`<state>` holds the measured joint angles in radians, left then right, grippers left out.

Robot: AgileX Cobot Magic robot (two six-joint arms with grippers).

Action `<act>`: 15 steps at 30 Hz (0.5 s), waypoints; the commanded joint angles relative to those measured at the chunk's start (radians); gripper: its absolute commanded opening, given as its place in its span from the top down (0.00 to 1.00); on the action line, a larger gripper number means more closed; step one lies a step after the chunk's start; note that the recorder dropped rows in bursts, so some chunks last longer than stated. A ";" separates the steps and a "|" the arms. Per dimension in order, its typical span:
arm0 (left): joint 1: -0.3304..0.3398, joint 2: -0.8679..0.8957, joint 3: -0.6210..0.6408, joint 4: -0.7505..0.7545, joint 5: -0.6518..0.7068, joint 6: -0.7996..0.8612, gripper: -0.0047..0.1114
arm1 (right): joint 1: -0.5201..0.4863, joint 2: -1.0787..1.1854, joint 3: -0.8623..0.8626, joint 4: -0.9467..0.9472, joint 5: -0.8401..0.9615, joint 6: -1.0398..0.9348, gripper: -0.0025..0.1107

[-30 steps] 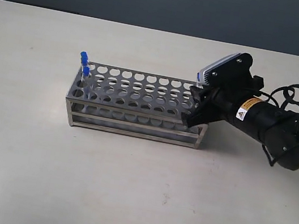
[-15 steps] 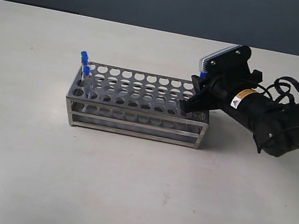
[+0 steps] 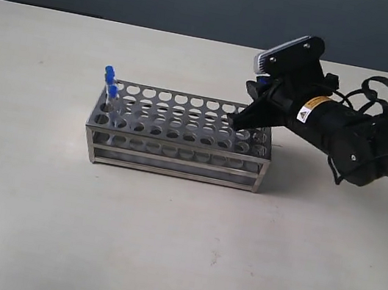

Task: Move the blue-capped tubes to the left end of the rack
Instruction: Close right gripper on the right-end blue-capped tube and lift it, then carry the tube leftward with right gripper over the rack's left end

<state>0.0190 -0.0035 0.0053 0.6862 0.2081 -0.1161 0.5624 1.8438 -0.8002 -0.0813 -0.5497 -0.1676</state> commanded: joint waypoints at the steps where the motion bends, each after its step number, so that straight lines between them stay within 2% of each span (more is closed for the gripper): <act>1: 0.000 0.003 -0.005 -0.001 -0.003 -0.005 0.95 | 0.009 -0.056 -0.004 0.013 0.067 -0.012 0.98; 15: 0.000 0.003 -0.005 -0.001 -0.006 -0.005 0.95 | 0.029 -0.254 -0.004 -0.042 0.155 0.199 0.98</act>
<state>0.0190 -0.0035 0.0053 0.6862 0.2081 -0.1161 0.5755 1.6212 -0.8002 -0.1027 -0.4064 0.0000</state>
